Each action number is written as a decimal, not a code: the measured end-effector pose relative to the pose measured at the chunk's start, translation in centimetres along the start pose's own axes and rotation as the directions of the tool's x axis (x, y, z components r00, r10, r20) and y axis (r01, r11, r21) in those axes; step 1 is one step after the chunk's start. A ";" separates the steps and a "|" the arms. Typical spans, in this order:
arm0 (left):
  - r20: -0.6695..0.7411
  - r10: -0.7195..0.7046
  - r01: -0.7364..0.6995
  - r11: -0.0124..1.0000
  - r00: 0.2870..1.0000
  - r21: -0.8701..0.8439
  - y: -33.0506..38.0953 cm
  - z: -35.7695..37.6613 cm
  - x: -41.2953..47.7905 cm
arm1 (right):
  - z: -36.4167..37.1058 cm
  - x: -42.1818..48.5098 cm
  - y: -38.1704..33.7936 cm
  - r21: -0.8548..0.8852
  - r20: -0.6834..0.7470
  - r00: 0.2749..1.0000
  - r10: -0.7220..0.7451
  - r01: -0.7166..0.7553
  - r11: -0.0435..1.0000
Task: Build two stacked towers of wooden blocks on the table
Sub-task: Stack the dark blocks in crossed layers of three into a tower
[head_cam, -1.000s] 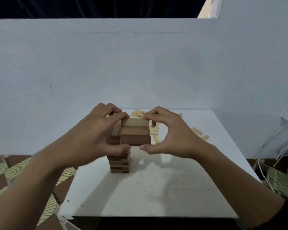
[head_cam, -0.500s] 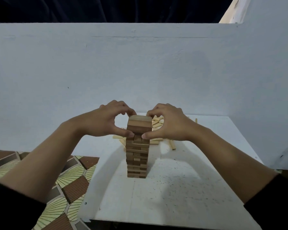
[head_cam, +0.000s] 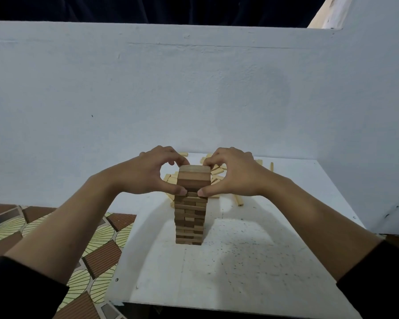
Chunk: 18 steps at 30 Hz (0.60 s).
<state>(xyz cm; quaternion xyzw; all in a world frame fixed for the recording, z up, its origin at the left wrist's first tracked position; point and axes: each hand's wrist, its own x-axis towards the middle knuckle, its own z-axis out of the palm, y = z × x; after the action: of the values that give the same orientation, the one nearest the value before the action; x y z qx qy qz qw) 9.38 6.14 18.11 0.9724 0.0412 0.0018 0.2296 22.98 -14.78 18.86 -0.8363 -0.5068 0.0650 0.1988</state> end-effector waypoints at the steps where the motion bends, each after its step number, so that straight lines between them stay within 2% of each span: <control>1: -0.001 0.000 0.000 1.000 1.000 -0.006 -0.1 0.0 0.0 | 0.0 0.0 0.0 0.002 -0.003 1.000 0.002 -0.002 1.000; 18: -0.038 0.007 -0.010 0.996 0.999 -0.090 -0.2 0.3 -0.3 | 0.2 -0.7 -0.2 0.037 -0.001 0.999 0.043 -0.043 0.998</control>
<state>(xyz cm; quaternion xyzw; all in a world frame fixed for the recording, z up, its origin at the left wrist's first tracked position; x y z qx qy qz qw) 9.08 6.11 17.76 0.9610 0.0414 0.0232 0.2726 22.40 -15.24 18.69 -0.8432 -0.4872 0.0778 0.2134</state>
